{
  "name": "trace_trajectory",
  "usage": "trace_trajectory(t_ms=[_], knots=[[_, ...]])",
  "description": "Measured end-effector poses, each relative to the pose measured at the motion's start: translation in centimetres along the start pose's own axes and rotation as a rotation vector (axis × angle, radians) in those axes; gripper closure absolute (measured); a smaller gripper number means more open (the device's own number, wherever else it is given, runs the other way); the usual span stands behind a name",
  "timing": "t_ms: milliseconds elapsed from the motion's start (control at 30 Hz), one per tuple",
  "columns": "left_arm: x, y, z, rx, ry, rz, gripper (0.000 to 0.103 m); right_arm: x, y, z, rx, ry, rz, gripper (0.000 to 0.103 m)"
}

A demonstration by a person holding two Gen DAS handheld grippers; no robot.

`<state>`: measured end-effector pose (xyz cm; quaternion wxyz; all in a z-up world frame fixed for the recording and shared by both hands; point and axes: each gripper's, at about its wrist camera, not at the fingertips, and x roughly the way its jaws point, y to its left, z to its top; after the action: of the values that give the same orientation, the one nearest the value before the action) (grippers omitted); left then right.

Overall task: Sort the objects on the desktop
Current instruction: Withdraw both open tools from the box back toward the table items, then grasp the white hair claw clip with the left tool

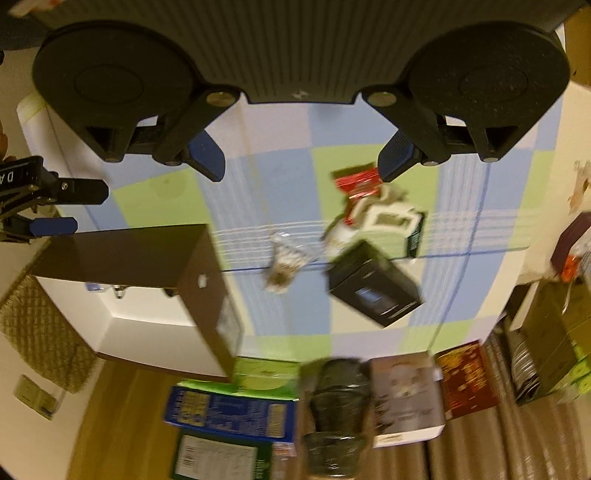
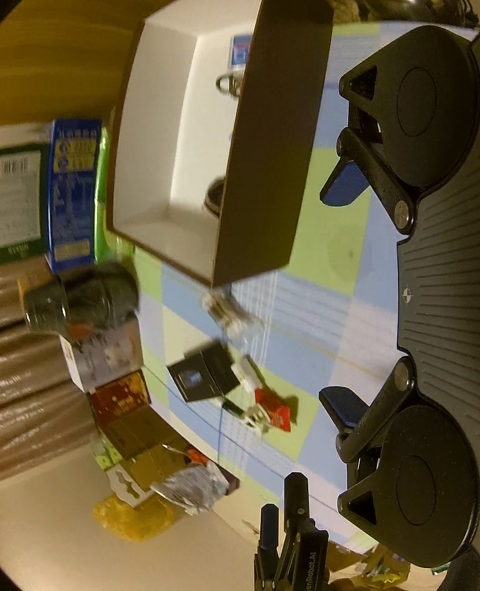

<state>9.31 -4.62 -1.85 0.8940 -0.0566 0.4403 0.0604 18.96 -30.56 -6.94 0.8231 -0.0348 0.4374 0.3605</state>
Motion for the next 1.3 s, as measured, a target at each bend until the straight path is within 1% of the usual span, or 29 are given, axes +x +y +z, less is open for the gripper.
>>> trace_trajectory(t_ms=[200,367,500,667,700,733,767,833,867,900,933,1033,1100,1300], knots=[[-0.1,3.5,-0.8,-0.050,0.012,0.039,0.016,2.7,2.6,0.4,-0.013,0.017,0.028,0.002],[0.5,5.7,-1.0,-0.076,0.024,0.057,0.016,4.7,3.9,0.6,-0.005,0.026,0.018,0.002],[1.7,6.7,-0.6,-0.090,0.040,0.062,0.016,6.3,4.5,0.9,0.032,0.023,-0.006,0.002],[3.9,7.6,0.5,-0.105,0.055,0.063,0.016,8.1,5.4,1.6,0.070,0.016,-0.012,0.003],[4.3,7.7,0.8,-0.110,0.059,0.060,0.016,8.3,5.5,1.6,0.071,0.014,-0.014,0.005],[4.7,7.7,1.0,-0.111,0.061,0.057,0.016,8.7,5.7,1.8,0.070,0.014,-0.016,0.013],[5.1,7.8,1.2,-0.110,0.062,0.055,0.016,8.9,5.9,1.8,0.066,0.014,-0.012,0.016],[5.9,7.7,1.7,-0.110,0.065,0.055,0.016,9.6,6.0,1.9,0.068,0.015,-0.009,0.032],[6.2,7.8,1.9,-0.110,0.064,0.054,0.016,10.0,6.1,2.0,0.071,0.016,-0.008,0.037],[6.7,7.8,2.2,-0.111,0.065,0.054,0.016,10.3,6.0,2.1,0.075,0.016,-0.007,0.046],[7.1,7.8,2.5,-0.113,0.067,0.055,0.016,10.7,6.0,2.1,0.082,0.016,-0.008,0.050],[8.4,8.0,3.2,-0.127,0.071,0.056,0.016,11.5,5.7,2.4,0.100,0.018,-0.018,0.054],[9.5,8.0,3.7,-0.138,0.075,0.059,0.016,11.8,5.5,2.6,0.108,0.017,-0.027,0.055],[12.8,8.5,4.8,-0.163,0.109,0.099,0.016,12.8,5.2,2.9,0.123,0.032,-0.037,0.055]])
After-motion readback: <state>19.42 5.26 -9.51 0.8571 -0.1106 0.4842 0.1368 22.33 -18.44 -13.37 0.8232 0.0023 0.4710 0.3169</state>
